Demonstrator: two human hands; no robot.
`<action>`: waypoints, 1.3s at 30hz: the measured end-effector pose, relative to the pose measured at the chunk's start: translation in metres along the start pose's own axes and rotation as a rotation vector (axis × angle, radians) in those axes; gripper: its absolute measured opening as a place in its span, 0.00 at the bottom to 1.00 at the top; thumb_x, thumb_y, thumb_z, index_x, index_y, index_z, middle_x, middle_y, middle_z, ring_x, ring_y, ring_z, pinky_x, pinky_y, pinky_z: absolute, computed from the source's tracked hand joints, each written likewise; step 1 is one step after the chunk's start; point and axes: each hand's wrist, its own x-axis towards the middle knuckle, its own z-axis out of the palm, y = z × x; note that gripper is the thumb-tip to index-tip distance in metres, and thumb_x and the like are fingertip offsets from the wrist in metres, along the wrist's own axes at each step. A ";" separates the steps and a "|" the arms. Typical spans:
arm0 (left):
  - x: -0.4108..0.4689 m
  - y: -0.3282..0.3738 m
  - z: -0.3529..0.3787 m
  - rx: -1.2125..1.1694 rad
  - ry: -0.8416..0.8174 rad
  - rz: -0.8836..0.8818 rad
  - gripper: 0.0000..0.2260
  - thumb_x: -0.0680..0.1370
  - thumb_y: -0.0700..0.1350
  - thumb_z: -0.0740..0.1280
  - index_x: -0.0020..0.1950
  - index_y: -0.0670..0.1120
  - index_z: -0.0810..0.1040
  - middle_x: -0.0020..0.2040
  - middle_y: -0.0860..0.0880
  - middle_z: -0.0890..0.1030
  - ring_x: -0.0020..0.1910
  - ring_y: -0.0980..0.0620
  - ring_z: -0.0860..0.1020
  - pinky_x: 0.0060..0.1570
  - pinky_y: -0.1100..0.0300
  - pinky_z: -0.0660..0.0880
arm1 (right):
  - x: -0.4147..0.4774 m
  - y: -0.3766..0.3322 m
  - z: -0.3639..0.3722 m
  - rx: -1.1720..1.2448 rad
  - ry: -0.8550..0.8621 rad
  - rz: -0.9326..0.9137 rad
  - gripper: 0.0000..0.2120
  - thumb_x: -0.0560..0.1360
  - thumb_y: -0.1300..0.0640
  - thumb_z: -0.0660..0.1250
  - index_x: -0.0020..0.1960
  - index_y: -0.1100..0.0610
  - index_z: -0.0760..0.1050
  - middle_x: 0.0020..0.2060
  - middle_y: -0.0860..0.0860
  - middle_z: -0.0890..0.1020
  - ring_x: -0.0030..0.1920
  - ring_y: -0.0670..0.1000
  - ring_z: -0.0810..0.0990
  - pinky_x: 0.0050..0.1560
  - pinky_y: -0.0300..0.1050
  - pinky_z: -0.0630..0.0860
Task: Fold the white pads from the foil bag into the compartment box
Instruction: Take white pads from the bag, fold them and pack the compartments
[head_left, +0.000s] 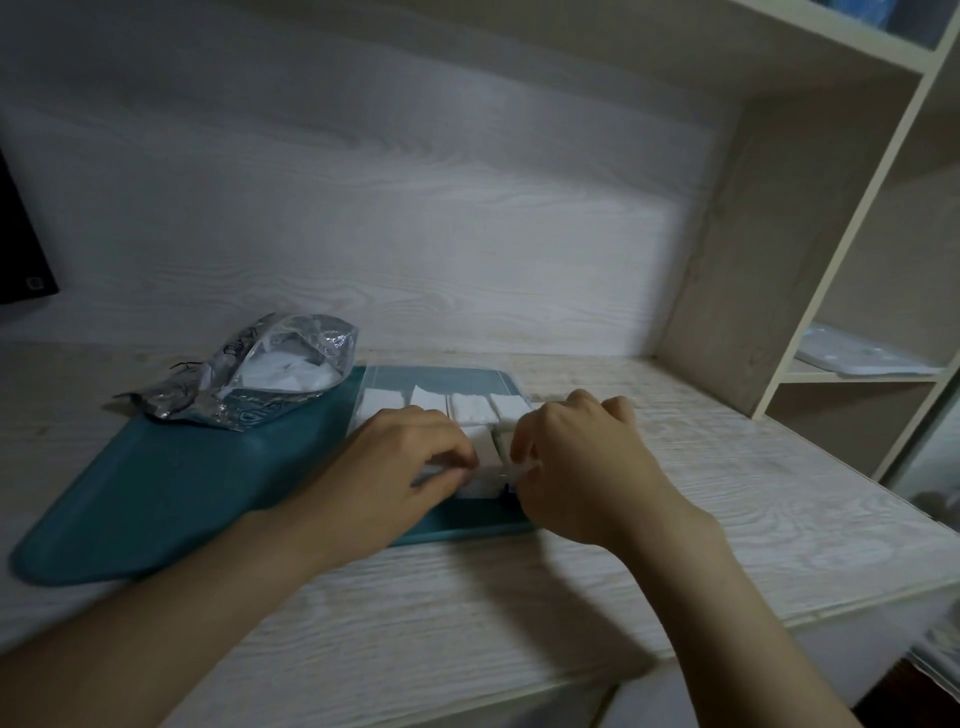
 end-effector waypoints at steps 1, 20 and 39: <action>0.000 0.001 0.000 0.004 0.006 0.009 0.02 0.81 0.46 0.74 0.51 0.54 0.85 0.47 0.61 0.82 0.50 0.59 0.79 0.53 0.55 0.76 | 0.000 -0.001 0.000 -0.005 0.004 0.002 0.14 0.74 0.52 0.70 0.59 0.49 0.81 0.54 0.50 0.82 0.58 0.54 0.73 0.58 0.53 0.64; -0.017 -0.088 -0.096 0.320 0.534 -0.818 0.12 0.71 0.53 0.76 0.52 0.52 0.86 0.53 0.48 0.86 0.55 0.39 0.82 0.56 0.45 0.79 | 0.083 -0.123 0.006 0.227 0.163 -0.411 0.05 0.79 0.57 0.62 0.51 0.56 0.76 0.51 0.55 0.83 0.53 0.60 0.80 0.58 0.54 0.68; -0.022 -0.117 -0.107 0.026 0.741 -0.920 0.04 0.82 0.43 0.67 0.49 0.45 0.78 0.44 0.51 0.81 0.46 0.47 0.78 0.39 0.56 0.70 | 0.108 -0.198 0.031 0.342 0.023 -0.474 0.20 0.77 0.69 0.67 0.68 0.59 0.74 0.65 0.63 0.70 0.54 0.66 0.79 0.53 0.55 0.76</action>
